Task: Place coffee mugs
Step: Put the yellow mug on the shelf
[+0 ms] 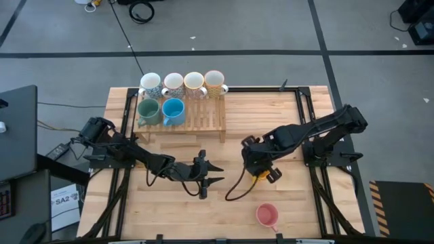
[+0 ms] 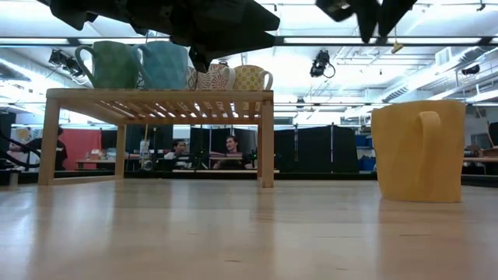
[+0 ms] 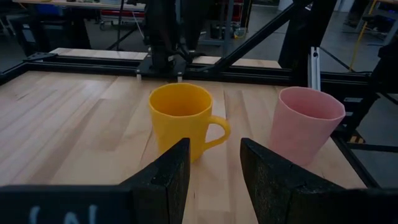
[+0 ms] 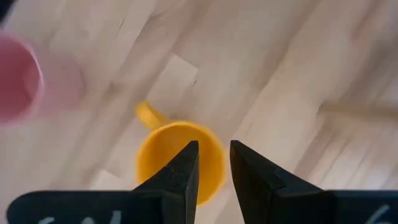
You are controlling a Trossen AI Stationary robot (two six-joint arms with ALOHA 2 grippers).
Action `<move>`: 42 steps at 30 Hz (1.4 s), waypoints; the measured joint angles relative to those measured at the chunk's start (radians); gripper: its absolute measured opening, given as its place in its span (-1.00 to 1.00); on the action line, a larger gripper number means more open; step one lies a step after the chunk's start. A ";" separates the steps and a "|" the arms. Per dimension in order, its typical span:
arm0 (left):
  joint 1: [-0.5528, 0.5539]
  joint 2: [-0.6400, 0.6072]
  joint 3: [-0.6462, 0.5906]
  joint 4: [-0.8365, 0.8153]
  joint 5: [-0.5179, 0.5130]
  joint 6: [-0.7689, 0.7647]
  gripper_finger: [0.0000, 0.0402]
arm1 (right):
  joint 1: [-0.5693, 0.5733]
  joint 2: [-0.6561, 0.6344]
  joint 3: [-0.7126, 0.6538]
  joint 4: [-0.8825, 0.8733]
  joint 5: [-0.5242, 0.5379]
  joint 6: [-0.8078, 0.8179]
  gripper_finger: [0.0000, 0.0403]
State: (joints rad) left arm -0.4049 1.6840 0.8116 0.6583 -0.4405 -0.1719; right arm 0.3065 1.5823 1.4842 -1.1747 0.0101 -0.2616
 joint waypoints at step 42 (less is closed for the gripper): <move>0.000 0.000 0.000 0.000 0.000 0.002 -0.26 | 0.046 -0.235 -0.364 0.001 0.067 1.253 -0.52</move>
State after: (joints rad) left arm -0.4049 1.6840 0.8116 0.6582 -0.4406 -0.1695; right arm 0.3528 1.3469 1.1203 -1.1735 0.0772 0.9917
